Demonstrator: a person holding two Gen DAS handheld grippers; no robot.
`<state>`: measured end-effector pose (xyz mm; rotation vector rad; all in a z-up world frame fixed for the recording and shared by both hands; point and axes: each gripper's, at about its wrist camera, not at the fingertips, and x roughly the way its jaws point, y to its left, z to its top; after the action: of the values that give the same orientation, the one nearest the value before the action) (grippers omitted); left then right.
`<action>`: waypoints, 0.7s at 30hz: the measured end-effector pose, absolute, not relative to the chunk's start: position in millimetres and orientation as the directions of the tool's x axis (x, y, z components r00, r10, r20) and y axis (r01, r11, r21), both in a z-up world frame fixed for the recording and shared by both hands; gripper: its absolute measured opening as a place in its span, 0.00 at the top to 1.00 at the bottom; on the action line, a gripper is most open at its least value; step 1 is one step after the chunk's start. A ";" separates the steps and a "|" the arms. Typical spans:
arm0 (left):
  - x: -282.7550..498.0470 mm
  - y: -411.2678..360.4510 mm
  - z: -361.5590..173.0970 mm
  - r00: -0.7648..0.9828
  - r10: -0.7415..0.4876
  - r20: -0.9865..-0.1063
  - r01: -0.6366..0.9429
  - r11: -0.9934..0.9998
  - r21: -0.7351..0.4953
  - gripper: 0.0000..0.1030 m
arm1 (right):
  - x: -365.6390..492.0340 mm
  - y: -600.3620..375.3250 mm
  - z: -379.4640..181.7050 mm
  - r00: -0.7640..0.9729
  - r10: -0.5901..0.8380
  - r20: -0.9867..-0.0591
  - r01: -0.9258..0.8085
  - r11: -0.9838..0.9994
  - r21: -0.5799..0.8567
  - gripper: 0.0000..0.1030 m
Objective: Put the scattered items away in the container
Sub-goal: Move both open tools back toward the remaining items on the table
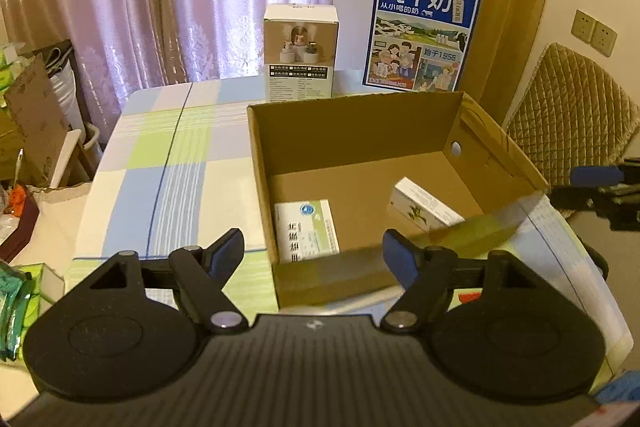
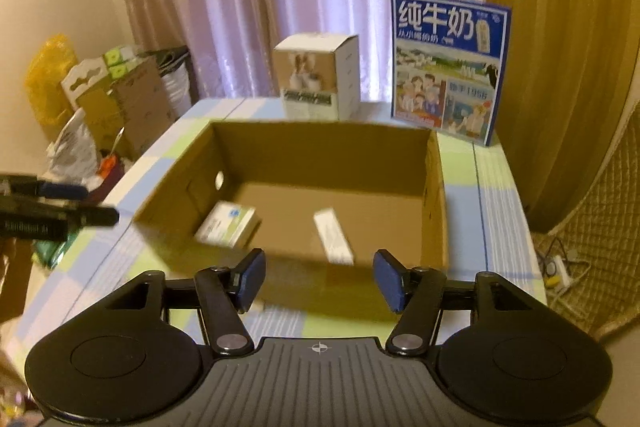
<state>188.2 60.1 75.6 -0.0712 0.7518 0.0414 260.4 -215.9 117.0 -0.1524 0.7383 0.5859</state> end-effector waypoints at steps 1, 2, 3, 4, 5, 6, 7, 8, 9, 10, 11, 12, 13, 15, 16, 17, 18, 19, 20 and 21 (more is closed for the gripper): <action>181.7 58.5 75.9 0.729 0.011 -0.685 -0.062 0.997 -0.049 0.28 | 253.0 -219.6 115.2 0.583 0.446 -0.679 -0.555 0.829 0.069 0.42; 175.1 56.9 75.8 0.728 0.011 -0.685 -0.060 0.997 -0.048 0.28 | 246.0 -222.8 112.9 0.575 0.443 -0.688 -0.557 0.828 0.066 0.41; 168.6 55.2 75.3 0.727 0.011 -0.686 -0.058 0.997 -0.047 0.28 | 239.2 -225.9 110.1 0.566 0.439 -0.697 -0.560 0.826 0.064 0.41; 162.0 53.4 74.3 0.725 0.010 -0.688 -0.055 0.998 -0.043 0.27 | 232.4 -229.1 107.3 0.559 0.436 -0.705 -0.563 0.824 0.064 0.39; 155.5 51.5 72.8 0.722 0.009 -0.692 -0.050 0.998 -0.039 0.27 | 225.8 -232.3 103.9 0.548 0.434 -0.715 -0.566 0.822 0.065 0.39; 149.3 49.6 70.9 0.718 0.008 -0.696 -0.045 0.998 -0.035 0.26 | 220.5 -235.3 100.4 0.537 0.432 -0.724 -0.570 0.819 0.066 0.38; 143.7 47.9 68.9 0.713 0.005 -0.701 -0.037 0.999 -0.031 0.25 | 215.4 -237.8 97.0 0.529 0.429 -0.732 -0.574 0.816 0.064 0.37; 138.3 46.1 66.5 0.706 0.001 -0.708 -0.028 0.999 -0.026 0.25 | 209.7 -240.3 93.6 0.523 0.424 -0.740 -0.576 0.815 0.059 0.36; 132.9 44.3 63.8 0.699 -0.001 -0.715 -0.019 1.000 -0.021 0.25 | 204.2 -243.7 90.1 0.519 0.418 -0.746 -0.575 0.816 0.056 0.35; 127.7 42.3 60.9 0.692 -0.003 -0.722 -0.011 1.000 -0.015 0.25 | 199.7 -246.6 87.3 0.515 0.413 -0.751 -0.573 0.818 0.057 0.34; 122.4 40.4 58.0 0.686 -0.005 -0.728 -0.003 1.000 -0.010 0.25 | 195.4 -249.7 84.7 0.510 0.411 -0.756 -0.570 0.819 0.060 0.33; 117.2 38.4 55.1 0.680 -0.008 -0.734 0.005 1.000 -0.006 0.25 | 191.6 -253.0 82.6 0.507 0.409 -0.759 -0.566 0.822 0.064 0.32; 112.1 36.4 52.4 0.673 -0.012 -0.739 0.013 1.000 -0.004 0.24 | 187.8 -256.0 80.4 0.502 0.406 -0.763 -0.563 0.824 0.068 0.30; 101.9 31.3 47.1 0.663 -0.018 -0.748 0.031 1.000 0.003 0.24 | 180.0 -261.5 75.3 0.488 0.398 -0.777 -0.558 0.826 0.072 0.28; 97.1 28.2 44.9 0.660 -0.021 -0.751 0.040 0.999 0.008 0.23 | 176.5 -263.7 72.7 0.478 0.392 -0.786 -0.559 0.826 0.073 0.27; 92.5 25.0 42.8 0.658 -0.024 -0.753 0.049 0.999 0.011 0.21 | 173.3 -265.5 69.4 0.463 0.386 -0.798 -0.563 0.823 0.072 0.26; 88.7 22.2 40.5 0.655 -0.028 -0.755 0.056 0.998 0.012 0.21 | 170.3 -266.4 66.1 0.445 0.378 -0.812 -0.570 0.819 0.069 0.26; 85.8 19.4 38.1 0.650 -0.033 -0.759 0.063 0.998 0.011 0.20 | 167.7 -266.6 62.3 0.426 0.369 -0.826 -0.581 0.811 0.063 0.26; 83.4 16.6 35.9 0.646 -0.039 -0.762 0.072 0.997 0.010 0.20 | 165.3 -266.5 58.3 0.410 0.358 -0.839 -0.595 0.802 0.052 0.26; 81.4 14.0 33.8 0.642 -0.044 -0.765 0.079 0.997 0.009 0.20 | 162.9 -265.9 54.0 0.396 0.346 -0.851 -0.610 0.791 0.038 0.26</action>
<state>81.4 14.0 33.8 0.0428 0.8704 -0.0706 162.9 -265.9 54.0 -0.3015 0.9925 0.6176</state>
